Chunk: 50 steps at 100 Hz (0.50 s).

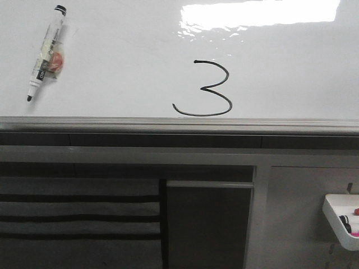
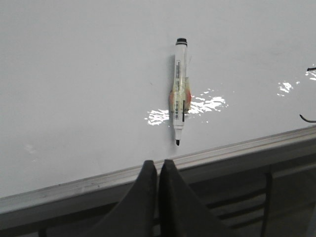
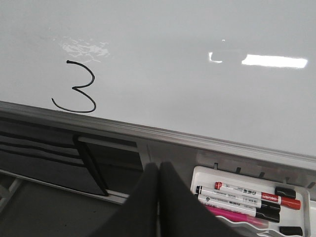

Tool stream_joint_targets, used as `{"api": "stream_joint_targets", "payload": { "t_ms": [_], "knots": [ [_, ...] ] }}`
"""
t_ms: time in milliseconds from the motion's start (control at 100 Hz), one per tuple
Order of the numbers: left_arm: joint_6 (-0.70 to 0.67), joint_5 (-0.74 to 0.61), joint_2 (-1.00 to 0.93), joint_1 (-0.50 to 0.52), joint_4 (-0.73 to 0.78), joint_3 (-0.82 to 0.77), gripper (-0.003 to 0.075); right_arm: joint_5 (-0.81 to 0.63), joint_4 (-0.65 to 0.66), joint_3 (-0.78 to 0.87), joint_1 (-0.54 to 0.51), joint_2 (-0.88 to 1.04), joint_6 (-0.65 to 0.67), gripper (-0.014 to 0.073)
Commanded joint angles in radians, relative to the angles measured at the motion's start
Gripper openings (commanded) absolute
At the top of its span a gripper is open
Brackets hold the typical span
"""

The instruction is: Write number 3 on whiteboard

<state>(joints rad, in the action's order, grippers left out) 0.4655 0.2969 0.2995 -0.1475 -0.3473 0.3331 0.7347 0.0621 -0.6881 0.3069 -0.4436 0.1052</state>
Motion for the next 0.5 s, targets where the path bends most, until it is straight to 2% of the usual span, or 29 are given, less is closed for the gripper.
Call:
{"api": "stream_joint_targets", "payload": {
  "t_ms": [0, 290, 340, 490],
  "knots": [
    [-0.008, -0.133, -0.068, 0.020, 0.013, -0.020, -0.0018, -0.066, 0.016, -0.025, -0.005, -0.004, 0.000, -0.0074],
    [-0.030, -0.254, -0.224, 0.051, -0.019, -0.198, -0.0018, -0.066, 0.016, -0.025, -0.005, -0.004, 0.000, -0.0074],
    [-0.092, -0.279, -0.244, 0.051, 0.028, -0.222, -0.0018, -0.066, 0.016, -0.025, -0.005, -0.004, 0.000, -0.0074],
    [-0.433, -0.297, -0.286, 0.052, 0.358, -0.268, -0.0018, -0.066, 0.016, -0.025, -0.005, -0.004, 0.000, -0.0074]
  ]
}}
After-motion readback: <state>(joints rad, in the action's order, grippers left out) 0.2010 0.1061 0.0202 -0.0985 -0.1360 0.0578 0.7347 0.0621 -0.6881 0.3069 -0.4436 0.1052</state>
